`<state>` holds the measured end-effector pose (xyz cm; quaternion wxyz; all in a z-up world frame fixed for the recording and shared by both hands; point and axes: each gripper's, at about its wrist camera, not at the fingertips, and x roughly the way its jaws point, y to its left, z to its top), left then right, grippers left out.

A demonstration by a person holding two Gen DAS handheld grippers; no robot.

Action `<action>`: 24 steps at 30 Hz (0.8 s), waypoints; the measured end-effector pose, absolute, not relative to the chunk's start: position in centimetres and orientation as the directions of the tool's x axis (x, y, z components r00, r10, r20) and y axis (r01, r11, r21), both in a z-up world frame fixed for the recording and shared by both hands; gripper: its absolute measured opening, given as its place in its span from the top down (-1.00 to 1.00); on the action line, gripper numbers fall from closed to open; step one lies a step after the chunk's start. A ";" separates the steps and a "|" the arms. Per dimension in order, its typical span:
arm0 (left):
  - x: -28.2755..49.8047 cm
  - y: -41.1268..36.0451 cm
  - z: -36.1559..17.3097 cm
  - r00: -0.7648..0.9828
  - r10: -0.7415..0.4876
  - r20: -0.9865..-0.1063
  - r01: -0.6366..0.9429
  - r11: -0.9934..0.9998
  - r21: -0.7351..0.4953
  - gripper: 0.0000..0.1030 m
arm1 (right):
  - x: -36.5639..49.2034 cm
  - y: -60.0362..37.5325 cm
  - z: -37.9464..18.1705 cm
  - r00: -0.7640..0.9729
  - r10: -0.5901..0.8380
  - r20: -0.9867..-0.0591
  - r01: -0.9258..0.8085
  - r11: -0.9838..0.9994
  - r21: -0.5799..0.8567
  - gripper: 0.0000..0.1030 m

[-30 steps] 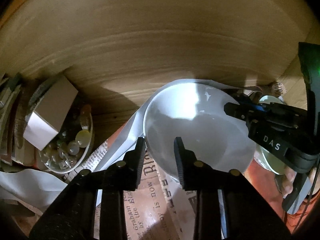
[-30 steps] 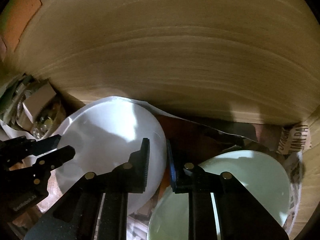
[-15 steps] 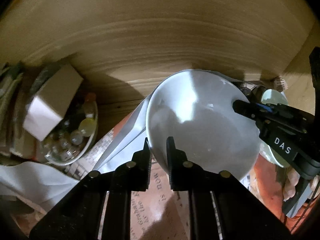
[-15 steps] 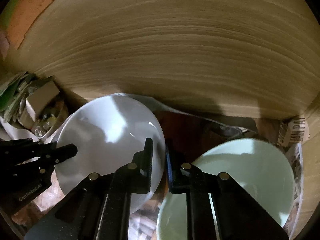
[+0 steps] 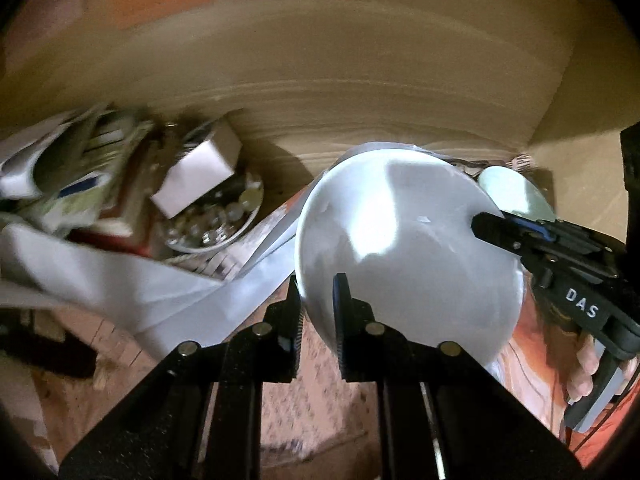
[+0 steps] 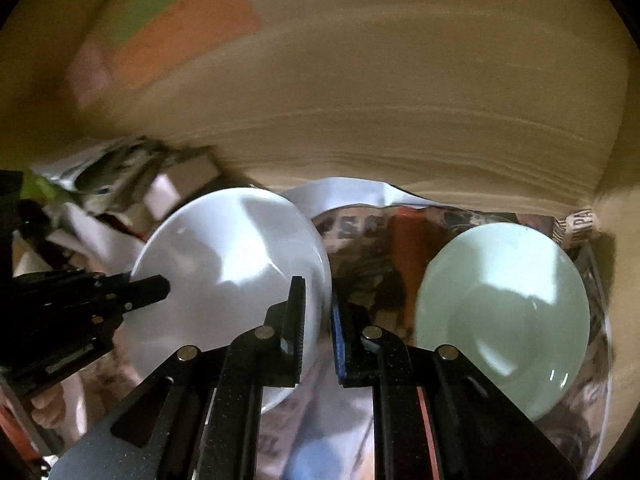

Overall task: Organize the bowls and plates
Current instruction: 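Lift the black-dotted white bowl and carry it over the pinkish-grey bowl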

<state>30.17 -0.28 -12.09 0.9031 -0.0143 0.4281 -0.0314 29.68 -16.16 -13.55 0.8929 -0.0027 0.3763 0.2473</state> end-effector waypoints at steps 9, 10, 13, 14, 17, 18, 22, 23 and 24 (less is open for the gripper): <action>22.2 2.4 -10.2 0.701 -0.079 -0.709 0.031 0.996 -0.080 0.75 | 23.8 -14.4 -11.2 0.656 0.467 -0.593 -0.496 0.859 0.128 0.79; 21.8 2.2 -10.2 0.707 -0.077 -0.703 0.029 0.996 -0.080 0.75 | 23.1 -14.1 -11.1 0.659 0.470 -0.588 -0.502 0.856 0.122 0.79; 19.6 2.8 -10.1 0.723 -0.071 -0.687 0.019 0.996 -0.082 0.75 | 21.1 -13.6 -11.0 0.659 0.486 -0.574 -0.519 0.846 0.120 0.79; 18.9 3.2 -10.1 0.729 -0.069 -0.681 0.017 0.996 -0.083 0.75 | 20.5 -13.4 -11.0 0.657 0.492 -0.571 -0.524 0.843 0.123 0.79; 17.1 4.0 -10.4 0.745 -0.059 -0.665 0.010 0.997 -0.077 0.75 | 18.8 -12.9 -11.2 0.650 0.510 -0.564 -0.540 0.832 0.130 0.79; 16.4 4.2 -10.4 0.752 -0.051 -0.658 0.005 0.997 -0.071 0.75 | 18.2 -12.6 -11.3 0.647 0.516 -0.561 -0.545 0.828 0.132 0.79; 13.6 5.1 -10.3 0.779 -0.025 -0.627 -0.012 0.998 -0.055 0.75 | 16.2 -11.5 -11.7 0.639 0.535 -0.553 -0.563 0.815 0.138 0.79; 13.1 5.3 -10.3 0.783 -0.021 -0.621 -0.016 0.998 -0.054 0.75 | 15.9 -11.2 -11.8 0.636 0.541 -0.551 -0.568 0.811 0.141 0.79; 12.4 5.6 -10.3 0.789 -0.015 -0.615 -0.022 0.998 -0.053 0.75 | 15.5 -10.9 -11.9 0.633 0.547 -0.548 -0.574 0.807 0.142 0.79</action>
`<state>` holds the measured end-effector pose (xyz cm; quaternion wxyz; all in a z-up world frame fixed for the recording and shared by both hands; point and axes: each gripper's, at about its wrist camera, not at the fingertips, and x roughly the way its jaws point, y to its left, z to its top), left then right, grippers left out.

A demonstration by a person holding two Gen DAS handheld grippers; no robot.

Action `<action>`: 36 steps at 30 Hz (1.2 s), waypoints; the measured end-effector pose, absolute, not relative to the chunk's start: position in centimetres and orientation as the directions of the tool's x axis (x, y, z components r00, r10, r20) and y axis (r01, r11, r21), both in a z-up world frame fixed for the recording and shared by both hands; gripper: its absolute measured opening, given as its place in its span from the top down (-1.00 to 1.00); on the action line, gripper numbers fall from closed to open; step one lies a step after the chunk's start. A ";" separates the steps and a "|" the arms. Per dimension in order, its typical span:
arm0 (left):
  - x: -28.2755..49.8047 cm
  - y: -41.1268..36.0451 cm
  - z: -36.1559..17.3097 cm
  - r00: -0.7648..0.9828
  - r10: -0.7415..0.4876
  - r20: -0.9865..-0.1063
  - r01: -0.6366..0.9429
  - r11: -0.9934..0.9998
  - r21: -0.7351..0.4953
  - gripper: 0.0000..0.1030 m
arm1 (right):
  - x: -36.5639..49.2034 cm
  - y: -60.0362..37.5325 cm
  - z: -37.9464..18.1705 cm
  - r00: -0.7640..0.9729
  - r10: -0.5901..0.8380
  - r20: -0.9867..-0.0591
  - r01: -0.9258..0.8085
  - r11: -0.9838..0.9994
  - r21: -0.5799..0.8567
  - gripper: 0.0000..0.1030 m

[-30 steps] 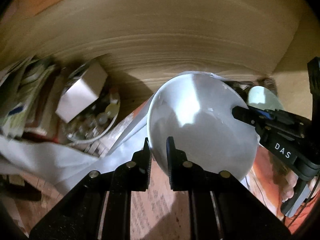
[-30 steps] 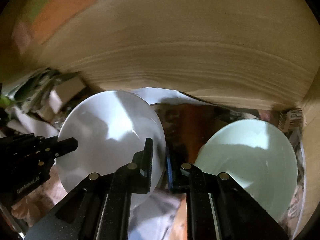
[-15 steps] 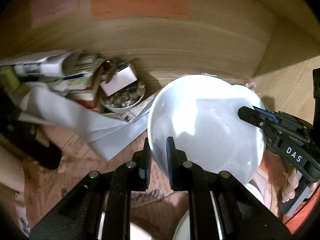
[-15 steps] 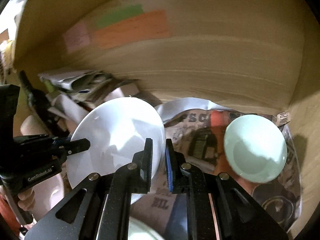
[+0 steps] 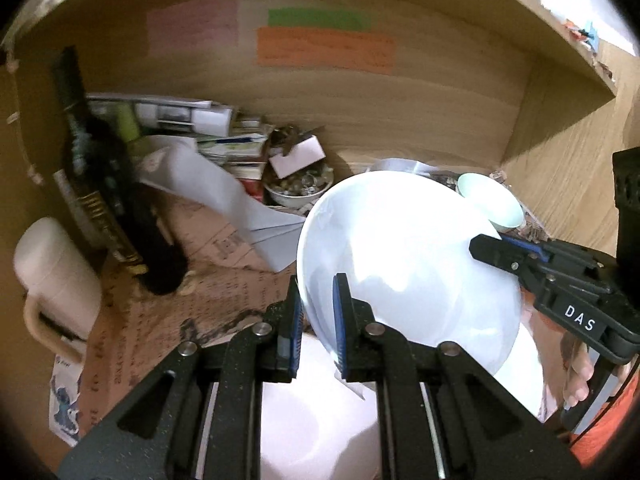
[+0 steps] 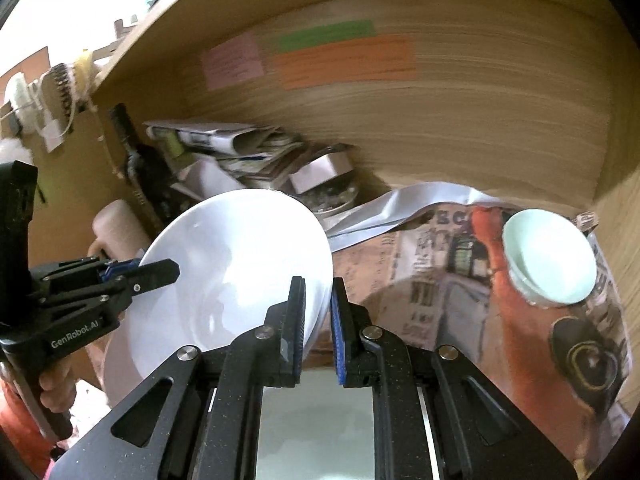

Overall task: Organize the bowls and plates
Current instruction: 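Lift the black-dotted white bowl and carry it over the pinkish-grey bowl, then lower the white bowl into the pinkish-grey bowl and open both tools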

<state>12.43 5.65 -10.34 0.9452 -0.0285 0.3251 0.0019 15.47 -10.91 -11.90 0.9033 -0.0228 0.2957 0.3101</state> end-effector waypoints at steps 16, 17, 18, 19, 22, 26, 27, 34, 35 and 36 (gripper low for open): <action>6.5 9.9 -11.4 0.813 0.070 -0.578 -0.113 0.993 -0.040 0.75 | 11.8 -6.5 -13.0 0.588 0.616 -0.525 -0.644 0.749 0.157 0.78; 6.4 10.1 -11.5 0.813 0.073 -0.578 -0.118 0.992 -0.040 0.75 | 11.6 -6.1 -13.1 0.586 0.617 -0.525 -0.648 0.746 0.153 0.78; 6.1 10.3 -11.6 0.813 0.077 -0.578 -0.123 0.992 -0.042 0.75 | 11.5 -5.9 -13.3 0.584 0.618 -0.526 -0.651 0.744 0.152 0.77; 5.9 10.6 -11.7 0.812 0.080 -0.578 -0.129 0.991 -0.044 0.75 | 11.3 -5.6 -13.4 0.578 0.622 -0.528 -0.655 0.740 0.154 0.77; 5.3 11.2 -12.0 0.811 0.089 -0.579 -0.143 0.989 -0.048 0.75 | 11.1 -4.9 -14.0 0.562 0.629 -0.537 -0.662 0.731 0.164 0.77; 4.7 12.0 -12.9 0.803 0.097 -0.589 -0.159 0.986 -0.055 0.75 | 10.8 -4.0 -15.0 0.539 0.633 -0.556 -0.669 0.723 0.174 0.77; 4.6 12.2 -13.2 0.800 0.097 -0.592 -0.163 0.985 -0.059 0.75 | 10.8 -3.7 -15.3 0.535 0.632 -0.561 -0.670 0.722 0.174 0.77; 3.8 12.8 -14.8 0.795 0.107 -0.597 -0.187 0.980 -0.074 0.75 | 10.4 -3.0 -16.4 0.510 0.635 -0.580 -0.673 0.714 0.190 0.76; 3.8 12.7 -14.9 0.795 0.112 -0.597 -0.190 0.979 -0.069 0.75 | 10.4 -2.9 -16.6 0.508 0.634 -0.584 -0.672 0.715 0.191 0.76; 3.7 12.7 -15.1 0.794 0.116 -0.597 -0.192 0.979 -0.064 0.74 | 10.3 -2.8 -16.8 0.508 0.629 -0.588 -0.671 0.717 0.188 0.76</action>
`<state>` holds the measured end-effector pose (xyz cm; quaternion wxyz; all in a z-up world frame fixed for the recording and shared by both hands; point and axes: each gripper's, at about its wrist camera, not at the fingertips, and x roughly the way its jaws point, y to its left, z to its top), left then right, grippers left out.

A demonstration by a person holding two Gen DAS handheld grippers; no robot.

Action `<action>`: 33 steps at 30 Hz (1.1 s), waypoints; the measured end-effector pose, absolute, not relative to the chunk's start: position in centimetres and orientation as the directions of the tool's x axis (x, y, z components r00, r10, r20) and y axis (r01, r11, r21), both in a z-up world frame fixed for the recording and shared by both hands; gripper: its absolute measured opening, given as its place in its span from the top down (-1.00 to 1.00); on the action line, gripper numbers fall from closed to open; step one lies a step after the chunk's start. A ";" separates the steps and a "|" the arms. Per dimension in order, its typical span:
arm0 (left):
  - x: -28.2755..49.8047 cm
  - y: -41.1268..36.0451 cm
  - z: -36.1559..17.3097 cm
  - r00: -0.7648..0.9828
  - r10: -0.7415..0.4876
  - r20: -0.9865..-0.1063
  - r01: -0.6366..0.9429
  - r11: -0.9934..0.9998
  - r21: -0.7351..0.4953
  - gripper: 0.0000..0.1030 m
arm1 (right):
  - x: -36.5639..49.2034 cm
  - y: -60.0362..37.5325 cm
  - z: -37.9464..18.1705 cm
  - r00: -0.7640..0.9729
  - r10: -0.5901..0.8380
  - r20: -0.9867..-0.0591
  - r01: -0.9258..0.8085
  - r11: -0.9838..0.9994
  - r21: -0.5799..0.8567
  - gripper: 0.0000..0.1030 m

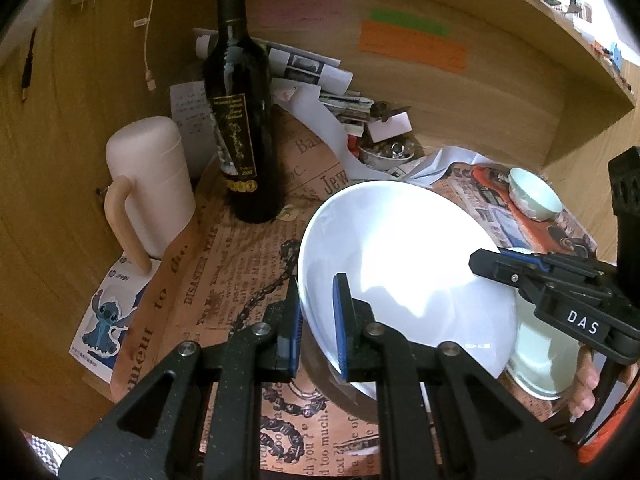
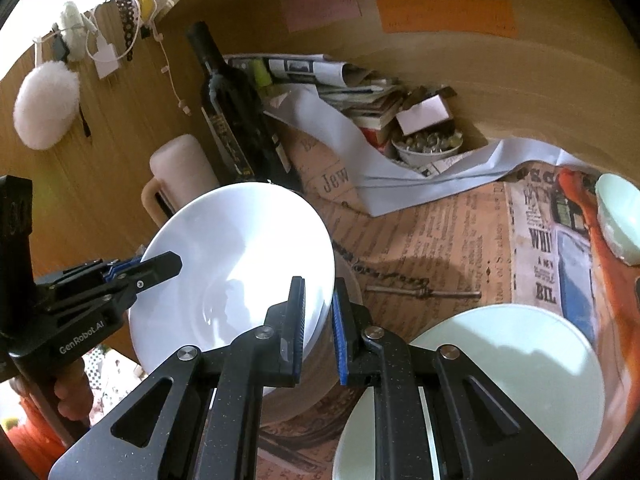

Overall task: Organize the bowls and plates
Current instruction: 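Lower the white bowl into the pinkish-grey bowl and open both tools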

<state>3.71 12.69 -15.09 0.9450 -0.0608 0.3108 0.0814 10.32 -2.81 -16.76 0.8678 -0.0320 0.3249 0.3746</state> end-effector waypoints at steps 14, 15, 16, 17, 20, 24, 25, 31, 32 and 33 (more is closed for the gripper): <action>4.0 12.8 -16.7 0.770 0.133 -0.624 -0.205 0.978 -0.045 0.75 | 10.2 -2.4 -17.7 0.507 0.607 -0.612 -0.667 0.726 0.168 0.76; 4.0 12.9 -16.7 0.770 0.135 -0.623 -0.205 0.978 -0.042 0.75 | 10.2 -2.4 -17.8 0.505 0.607 -0.613 -0.668 0.725 0.166 0.76; 4.0 12.8 -16.7 0.771 0.139 -0.622 -0.206 0.978 -0.036 0.74 | 10.2 -2.3 -17.9 0.504 0.607 -0.614 -0.669 0.724 0.166 0.76; 4.0 12.8 -16.7 0.771 0.143 -0.621 -0.206 0.978 -0.031 0.74 | 10.2 -2.3 -17.9 0.502 0.608 -0.616 -0.670 0.723 0.168 0.76; 4.1 12.7 -16.9 0.770 0.153 -0.619 -0.205 0.979 -0.013 0.75 | 10.2 -2.2 -18.1 0.500 0.605 -0.619 -0.670 0.723 0.166 0.76; 4.2 12.6 -17.0 0.769 0.171 -0.616 -0.207 0.978 0.013 0.74 | 10.1 -2.0 -18.2 0.512 0.592 -0.623 -0.670 0.728 0.141 0.76; 4.2 12.6 -17.1 0.769 0.174 -0.615 -0.207 0.978 0.017 0.74 | 10.1 -1.9 -18.3 0.514 0.588 -0.624 -0.670 0.730 0.136 0.76; 4.5 12.4 -17.2 0.773 0.175 -0.610 -0.193 0.981 0.038 0.72 | 10.2 -1.9 -18.6 0.525 0.576 -0.626 -0.661 0.739 0.126 0.75; 4.6 12.3 -17.2 0.773 0.179 -0.609 -0.191 0.981 0.045 0.72 | 10.1 -1.9 -18.6 0.530 0.575 -0.623 -0.660 0.741 0.122 0.74; 4.7 12.1 -17.2 0.772 0.187 -0.607 -0.192 0.980 0.057 0.72 | 10.1 -1.9 -18.6 0.531 0.572 -0.625 -0.660 0.742 0.118 0.73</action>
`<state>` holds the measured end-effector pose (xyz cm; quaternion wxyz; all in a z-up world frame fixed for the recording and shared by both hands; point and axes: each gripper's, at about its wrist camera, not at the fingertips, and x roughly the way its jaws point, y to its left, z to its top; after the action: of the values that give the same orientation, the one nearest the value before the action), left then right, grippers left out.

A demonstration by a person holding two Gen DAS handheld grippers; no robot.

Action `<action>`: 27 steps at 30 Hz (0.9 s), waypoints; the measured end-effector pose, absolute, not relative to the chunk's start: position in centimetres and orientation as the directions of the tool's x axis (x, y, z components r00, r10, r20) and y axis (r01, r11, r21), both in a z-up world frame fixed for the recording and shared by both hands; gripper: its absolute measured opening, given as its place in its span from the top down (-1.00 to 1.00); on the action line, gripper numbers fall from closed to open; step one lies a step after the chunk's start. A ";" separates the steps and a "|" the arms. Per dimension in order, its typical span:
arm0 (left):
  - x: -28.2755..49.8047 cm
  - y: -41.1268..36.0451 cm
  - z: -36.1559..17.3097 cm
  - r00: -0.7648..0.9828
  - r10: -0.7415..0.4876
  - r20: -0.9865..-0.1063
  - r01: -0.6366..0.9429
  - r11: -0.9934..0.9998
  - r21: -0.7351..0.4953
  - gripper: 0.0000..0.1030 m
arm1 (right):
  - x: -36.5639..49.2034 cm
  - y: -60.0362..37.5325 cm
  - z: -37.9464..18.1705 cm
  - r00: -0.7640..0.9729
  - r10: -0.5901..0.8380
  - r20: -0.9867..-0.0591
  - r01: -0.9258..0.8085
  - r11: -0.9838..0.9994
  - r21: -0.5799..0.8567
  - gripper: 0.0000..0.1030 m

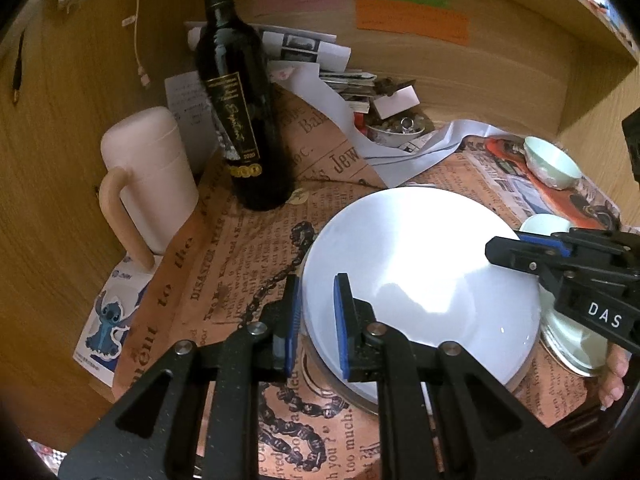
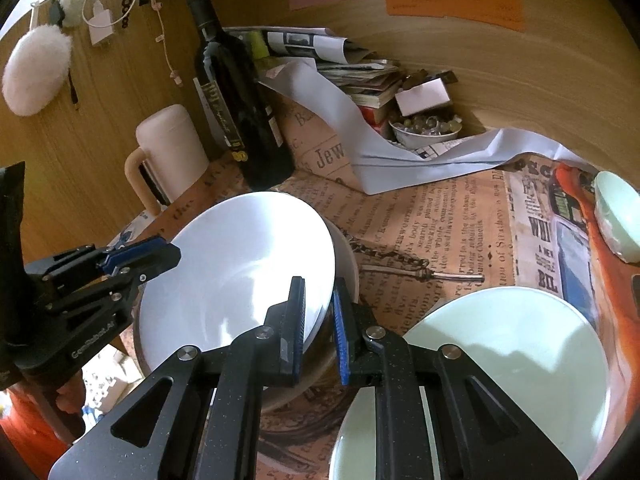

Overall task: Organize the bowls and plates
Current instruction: 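Lower the white bowl into the pinkish-grey bowl and open both tools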

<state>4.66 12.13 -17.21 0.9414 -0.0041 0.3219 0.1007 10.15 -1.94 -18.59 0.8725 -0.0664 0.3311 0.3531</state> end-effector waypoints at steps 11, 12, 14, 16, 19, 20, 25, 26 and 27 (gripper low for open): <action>5.1 12.0 -17.4 0.766 0.194 -0.613 -0.186 0.979 0.078 0.30 | 9.5 -1.2 -18.7 0.563 0.535 -0.629 -0.679 0.734 0.016 0.60; 5.0 12.1 -17.4 0.765 0.191 -0.615 -0.188 0.980 0.071 0.18 | 9.4 -1.1 -18.7 0.569 0.529 -0.629 -0.680 0.733 0.001 0.59; 4.9 12.1 -17.2 0.766 0.196 -0.612 -0.197 0.978 0.066 0.07 | 9.2 -1.0 -18.7 0.576 0.523 -0.628 -0.683 0.730 -0.018 0.57; 4.7 12.2 -16.8 0.770 0.197 -0.607 -0.203 0.977 0.060 -0.06 | 9.2 -1.1 -18.7 0.573 0.526 -0.628 -0.686 0.728 -0.016 0.55; 4.3 12.2 -15.9 0.782 0.188 -0.594 -0.205 0.978 0.040 -0.23 | 9.4 -1.5 -18.5 0.563 0.541 -0.625 -0.688 0.726 0.008 0.54; 4.1 12.2 -15.5 0.788 0.186 -0.587 -0.205 0.978 0.035 -0.25 | 9.4 -1.6 -18.4 0.564 0.543 -0.621 -0.686 0.728 0.014 0.54; 3.6 11.8 -13.6 0.814 0.180 -0.553 -0.210 0.978 0.009 -0.49 | 9.2 -3.2 -16.8 0.636 0.553 -0.539 -0.651 0.759 0.009 -0.01; 3.6 11.7 -13.3 0.818 0.166 -0.551 -0.202 0.979 -0.006 -0.53 | 9.1 -3.5 -16.4 0.640 0.556 -0.530 -0.650 0.760 0.011 -0.01; 3.8 11.6 -13.0 0.821 0.150 -0.551 -0.192 0.981 -0.019 -0.61 | 9.1 -3.9 -16.0 0.648 0.559 -0.518 -0.647 0.762 0.013 -0.01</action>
<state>3.76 11.62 -12.96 0.9535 -0.0368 0.2853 0.0899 9.12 -3.91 -15.98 0.9035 -0.0870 0.2546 0.3337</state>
